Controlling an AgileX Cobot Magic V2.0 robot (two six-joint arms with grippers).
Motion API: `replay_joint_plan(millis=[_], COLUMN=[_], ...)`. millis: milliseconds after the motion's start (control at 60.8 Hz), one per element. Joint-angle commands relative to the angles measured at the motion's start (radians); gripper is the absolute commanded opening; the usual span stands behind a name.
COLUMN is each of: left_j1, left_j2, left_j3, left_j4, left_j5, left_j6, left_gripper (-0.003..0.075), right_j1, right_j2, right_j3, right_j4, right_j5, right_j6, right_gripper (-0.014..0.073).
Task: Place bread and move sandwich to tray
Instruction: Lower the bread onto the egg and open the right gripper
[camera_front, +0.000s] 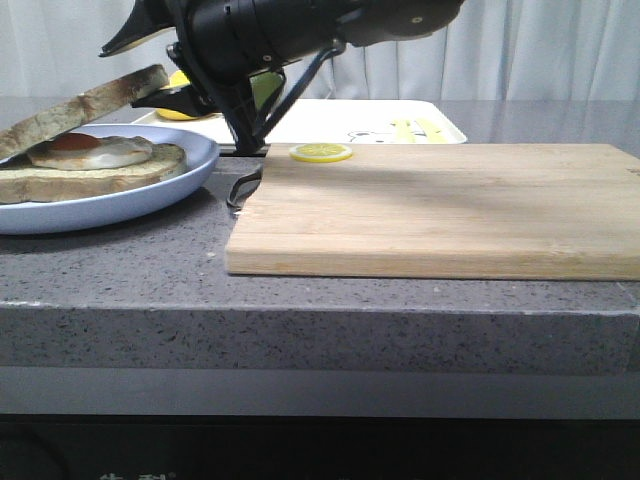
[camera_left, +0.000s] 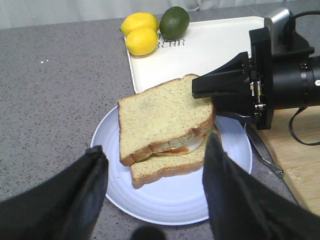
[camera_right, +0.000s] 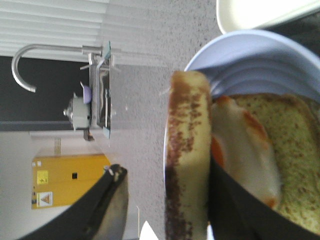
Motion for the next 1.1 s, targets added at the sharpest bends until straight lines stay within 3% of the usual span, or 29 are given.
replay_joint_plan(millis=[0,345,559,690,921,1085], left_j1=[-0.006,-0.006,-0.006,-0.006,-0.006,-0.006], left_j2=[0.005,0.005,0.005,0.005,0.005,0.005], left_j3=[-0.029,-0.029,-0.029,-0.029,-0.029,-0.029], left_j4=[-0.002,-0.002,0.002,0.002,0.002,0.002], left_j5=[-0.075,-0.075,-0.075,-0.075,-0.075,-0.075], left_j6=[0.002,0.002,0.002,0.002,0.002,0.002], left_gripper=[0.0419,0.0419,0.0419,0.0419,0.0419,0.0419], right_j1=[-0.019,-0.085,-0.149,-0.156,-0.156,-0.156], right_j2=[-0.073,-0.179,-0.310,-0.418,-0.620,-0.747], right_j3=[-0.025,-0.025,-0.025,-0.025,-0.025,-0.011], right_j4=[-0.024,-0.335,-0.519,-0.729,-1.236,-1.411], right_j5=[0.085,0.129,0.233,0.315,0.471,0.537], right_j6=[-0.008,-0.008,-0.008,0.039,0.291,0.370], right_gripper=[0.0405,0.0403,0.0402,0.0402,0.0402,0.0402])
